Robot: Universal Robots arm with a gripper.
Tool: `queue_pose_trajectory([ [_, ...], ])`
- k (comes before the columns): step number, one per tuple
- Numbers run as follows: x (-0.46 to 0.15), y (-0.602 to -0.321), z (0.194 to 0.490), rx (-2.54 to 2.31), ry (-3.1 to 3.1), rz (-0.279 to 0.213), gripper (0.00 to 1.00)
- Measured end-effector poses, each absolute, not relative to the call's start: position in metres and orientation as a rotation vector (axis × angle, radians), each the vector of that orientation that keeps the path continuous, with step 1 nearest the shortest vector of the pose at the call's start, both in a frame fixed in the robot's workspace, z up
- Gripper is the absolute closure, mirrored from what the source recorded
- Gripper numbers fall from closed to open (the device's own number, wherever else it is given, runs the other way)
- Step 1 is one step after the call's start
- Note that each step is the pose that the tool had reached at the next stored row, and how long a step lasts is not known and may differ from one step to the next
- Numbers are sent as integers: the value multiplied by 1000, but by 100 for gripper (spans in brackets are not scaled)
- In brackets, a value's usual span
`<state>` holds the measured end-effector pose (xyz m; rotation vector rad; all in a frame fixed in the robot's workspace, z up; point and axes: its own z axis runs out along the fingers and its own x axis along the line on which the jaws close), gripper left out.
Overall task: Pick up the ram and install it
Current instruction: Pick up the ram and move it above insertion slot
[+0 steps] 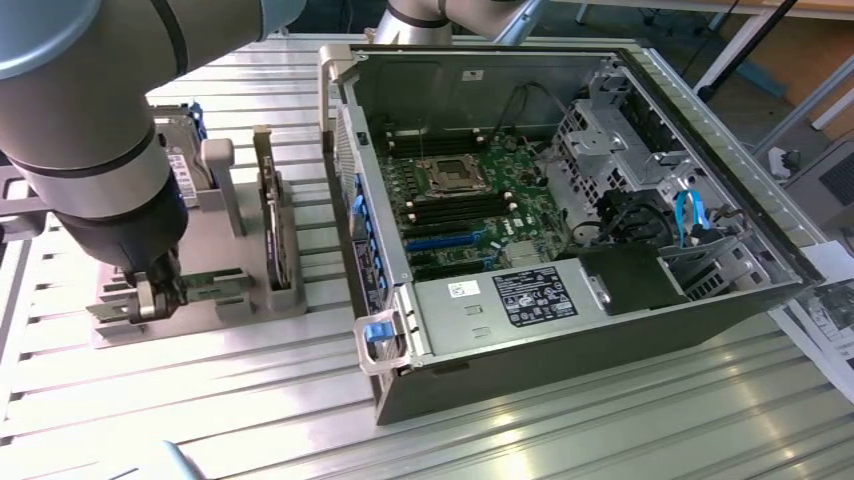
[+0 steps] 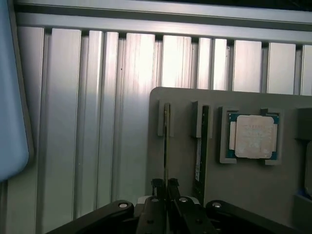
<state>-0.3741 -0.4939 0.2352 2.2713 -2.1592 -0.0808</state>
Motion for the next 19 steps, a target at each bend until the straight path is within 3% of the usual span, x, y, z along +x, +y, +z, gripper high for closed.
queue_pose_trajectory([
  [19, -374, -494, 309, 2271, -2159, -81, 86],
])
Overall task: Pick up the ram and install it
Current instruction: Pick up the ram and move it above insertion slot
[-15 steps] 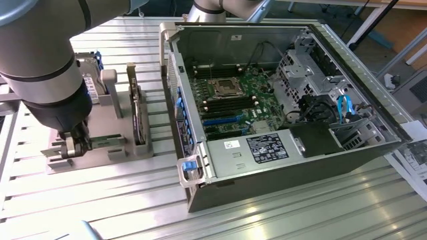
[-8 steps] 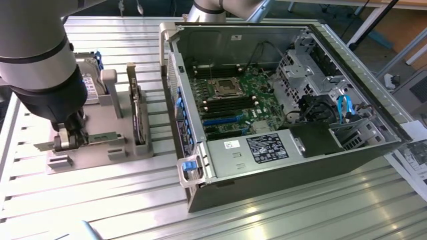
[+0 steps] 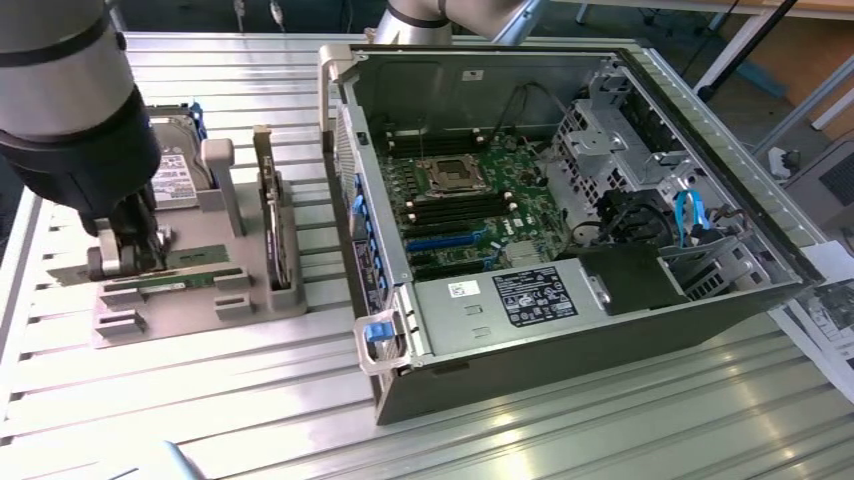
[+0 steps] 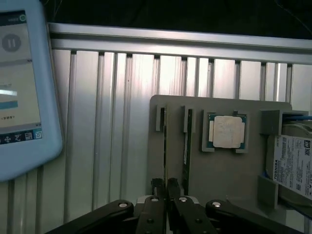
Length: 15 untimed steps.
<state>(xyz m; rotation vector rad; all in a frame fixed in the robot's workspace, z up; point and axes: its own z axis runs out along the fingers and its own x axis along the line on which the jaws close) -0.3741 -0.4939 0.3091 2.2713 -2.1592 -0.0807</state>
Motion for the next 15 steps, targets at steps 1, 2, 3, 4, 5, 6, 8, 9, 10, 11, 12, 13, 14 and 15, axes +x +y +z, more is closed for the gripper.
queue_pose_trajectory([
  [1, -374, -494, 315, 2271, -2159, -81, 86],
  [2, -374, -494, 328, 2271, -2159, -81, 86],
  [3, -374, -494, 339, 2271, -2159, -81, 86],
  [4, -374, -494, 344, 2271, -2159, -81, 86],
  [5, -374, -494, 349, 2271, -2159, -81, 86],
  [6, -374, -494, 355, 2271, -2159, -81, 86],
  [8, -374, -494, 366, 2271, -2159, -81, 86],
  [9, -374, -494, 372, 2271, -2159, -81, 86],
  [10, -374, -494, 377, 2271, -2159, -81, 86],
  [11, -374, -494, 382, 2271, -2159, -81, 86],
  [12, -374, -494, 387, 2271, -2159, -81, 86],
  [13, -374, -494, 392, 2271, -2159, -81, 86],
  [14, -374, -494, 398, 2271, -2159, -81, 86],
  [15, -374, -494, 402, 2271, -2159, -81, 86],
])
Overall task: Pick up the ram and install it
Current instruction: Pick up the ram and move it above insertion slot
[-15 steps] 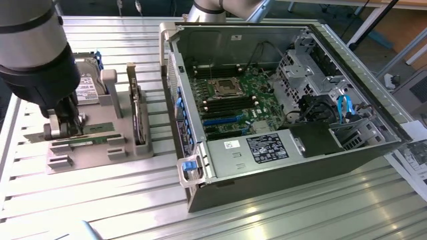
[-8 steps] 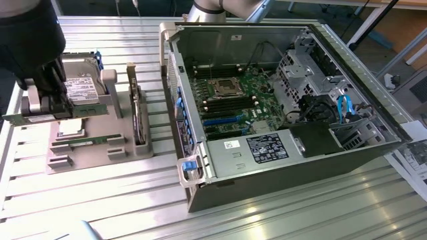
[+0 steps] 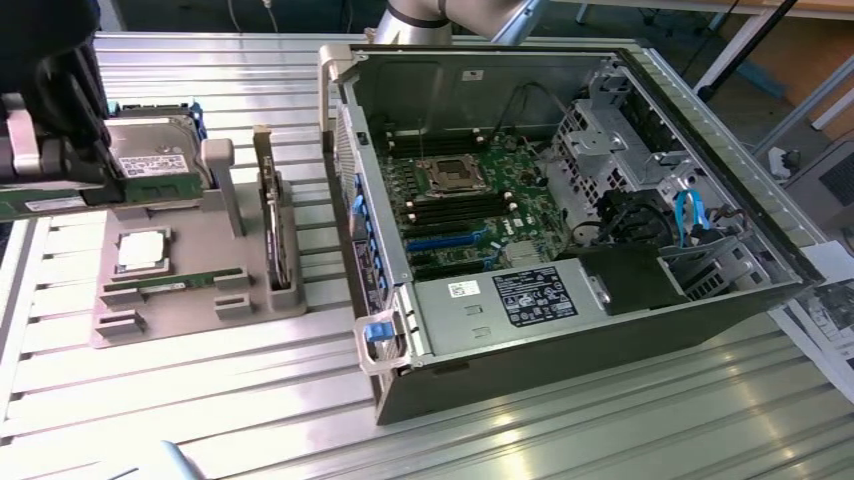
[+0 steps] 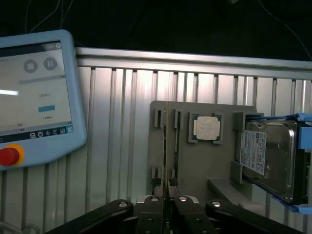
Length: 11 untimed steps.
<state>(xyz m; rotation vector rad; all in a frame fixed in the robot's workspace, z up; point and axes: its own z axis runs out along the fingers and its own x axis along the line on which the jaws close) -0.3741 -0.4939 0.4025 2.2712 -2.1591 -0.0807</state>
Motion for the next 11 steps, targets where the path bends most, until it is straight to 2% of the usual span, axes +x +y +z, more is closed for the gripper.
queue_pose_trajectory([
  [4, -374, -494, 424, 2271, -2159, -81, 86],
  [11, -374, -494, 425, 2271, -2159, -81, 86],
])
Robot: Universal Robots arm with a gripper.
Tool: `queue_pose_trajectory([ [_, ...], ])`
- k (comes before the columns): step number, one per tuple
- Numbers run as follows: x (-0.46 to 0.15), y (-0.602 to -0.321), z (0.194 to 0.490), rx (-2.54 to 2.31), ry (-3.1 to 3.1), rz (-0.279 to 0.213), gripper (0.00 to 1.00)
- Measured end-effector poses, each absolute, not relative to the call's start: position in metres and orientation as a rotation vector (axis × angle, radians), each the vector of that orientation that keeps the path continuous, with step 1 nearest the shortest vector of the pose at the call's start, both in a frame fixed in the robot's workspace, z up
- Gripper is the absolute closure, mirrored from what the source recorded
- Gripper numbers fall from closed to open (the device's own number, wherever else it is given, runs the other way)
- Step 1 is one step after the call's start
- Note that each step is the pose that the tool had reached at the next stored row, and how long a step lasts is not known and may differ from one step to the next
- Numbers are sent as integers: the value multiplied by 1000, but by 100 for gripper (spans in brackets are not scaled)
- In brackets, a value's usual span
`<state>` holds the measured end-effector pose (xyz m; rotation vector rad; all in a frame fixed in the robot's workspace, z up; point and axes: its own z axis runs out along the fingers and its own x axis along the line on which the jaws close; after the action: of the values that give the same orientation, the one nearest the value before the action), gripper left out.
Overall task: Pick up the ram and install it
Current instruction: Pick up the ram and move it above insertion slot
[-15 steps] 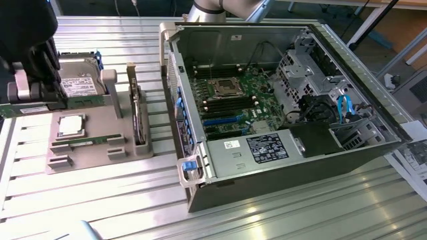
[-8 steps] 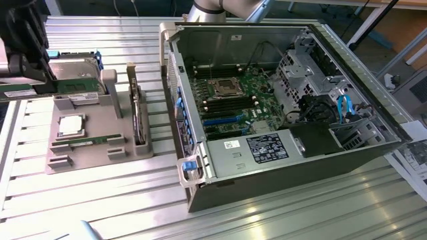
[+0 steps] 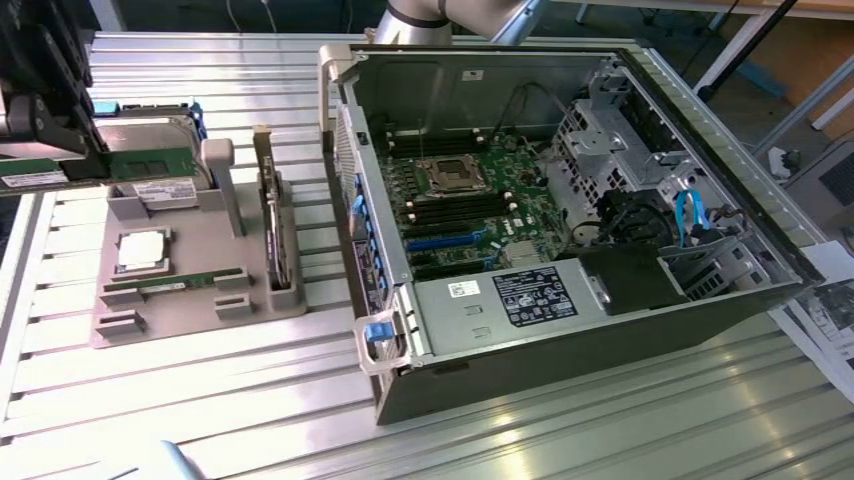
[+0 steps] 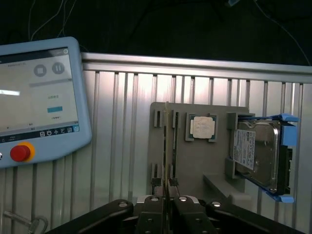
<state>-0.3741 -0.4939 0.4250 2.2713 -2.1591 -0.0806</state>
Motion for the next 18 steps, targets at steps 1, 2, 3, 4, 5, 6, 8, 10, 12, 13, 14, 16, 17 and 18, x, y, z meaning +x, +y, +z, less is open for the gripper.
queue_pose_trajectory([
  [1, -372, -494, 425, 2271, -2159, -81, 86],
  [2, -369, -494, 425, 2271, -2159, -80, 86],
  [3, -364, -494, 425, 2271, -2159, -80, 86],
  [4, -356, -494, 425, 2271, -2159, -80, 86],
  [5, -348, -494, 425, 2271, -2159, -80, 86],
  [6, -340, -494, 425, 2271, -2159, -80, 86],
  [8, -321, -494, 425, 2271, -2159, -80, 86],
  [10, -306, -494, 425, 2271, -2159, -80, 86],
  [12, -296, -494, 425, 2271, -2159, -80, 86],
  [13, -292, -494, 425, 2271, -2159, -80, 86],
  [14, -286, -494, 425, 2271, -2159, -80, 86],
  [16, -272, -494, 424, 2271, -2159, -80, 86],
  [17, -264, -494, 424, 2271, -2159, -80, 86],
  [18, -260, -494, 424, 2271, -2159, -80, 86],
])
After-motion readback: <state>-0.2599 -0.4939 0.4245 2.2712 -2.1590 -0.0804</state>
